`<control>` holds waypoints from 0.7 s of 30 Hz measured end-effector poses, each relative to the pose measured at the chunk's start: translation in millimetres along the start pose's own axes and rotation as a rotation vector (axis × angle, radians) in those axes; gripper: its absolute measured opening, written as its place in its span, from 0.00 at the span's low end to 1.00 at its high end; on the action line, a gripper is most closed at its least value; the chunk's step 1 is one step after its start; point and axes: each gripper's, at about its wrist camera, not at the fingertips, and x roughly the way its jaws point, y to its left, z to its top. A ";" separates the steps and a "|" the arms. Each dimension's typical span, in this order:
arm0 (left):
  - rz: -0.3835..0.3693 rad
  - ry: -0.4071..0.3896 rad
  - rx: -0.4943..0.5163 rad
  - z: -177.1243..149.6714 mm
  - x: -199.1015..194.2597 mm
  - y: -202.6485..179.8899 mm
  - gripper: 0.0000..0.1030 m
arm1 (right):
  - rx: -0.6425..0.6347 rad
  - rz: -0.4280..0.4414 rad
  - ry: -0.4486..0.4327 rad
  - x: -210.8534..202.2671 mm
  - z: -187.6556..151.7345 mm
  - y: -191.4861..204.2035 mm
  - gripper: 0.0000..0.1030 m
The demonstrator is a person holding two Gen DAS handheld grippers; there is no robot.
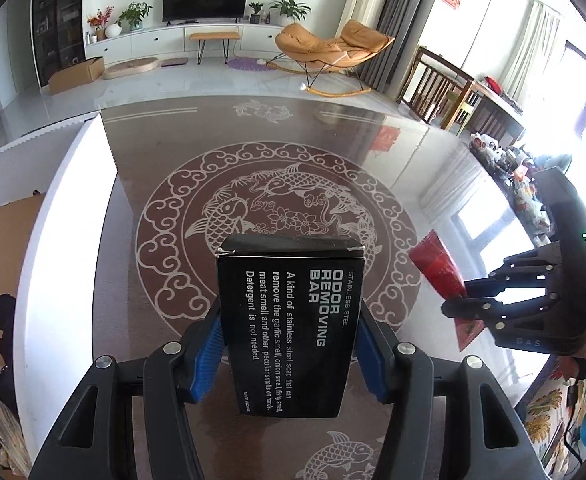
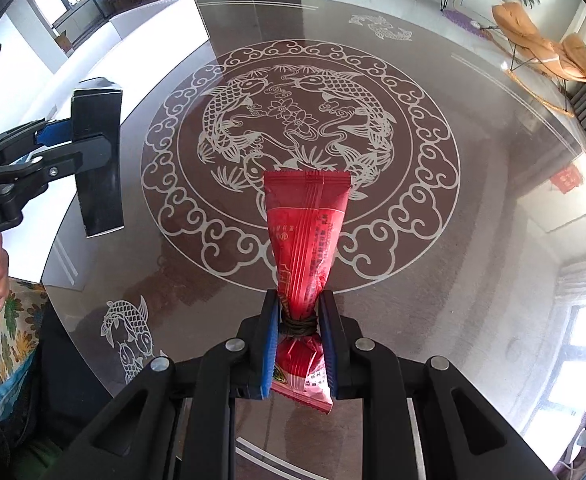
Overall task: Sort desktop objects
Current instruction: 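Carry the box and red bag over the white bin with both tools, then open both tools to drop the box and red bag into the bin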
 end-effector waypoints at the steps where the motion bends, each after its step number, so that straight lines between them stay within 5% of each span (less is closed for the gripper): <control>1: -0.014 -0.017 -0.008 0.3 -11.2 2.7 0.56 | -0.002 0.005 -0.009 -0.2 4.6 3.9 0.20; 8: 0.016 -0.131 -0.060 2.8 -106.6 57.0 0.56 | -0.083 0.098 -0.100 -36.7 42.7 62.6 0.20; 13: 0.163 -0.161 -0.159 1.4 -150.8 138.9 0.56 | -0.196 0.165 -0.163 -46.7 101.5 144.5 0.20; 21: 0.288 -0.103 -0.290 -12.0 -146.0 240.3 0.56 | -0.344 0.294 -0.257 -37.7 189.7 290.8 0.20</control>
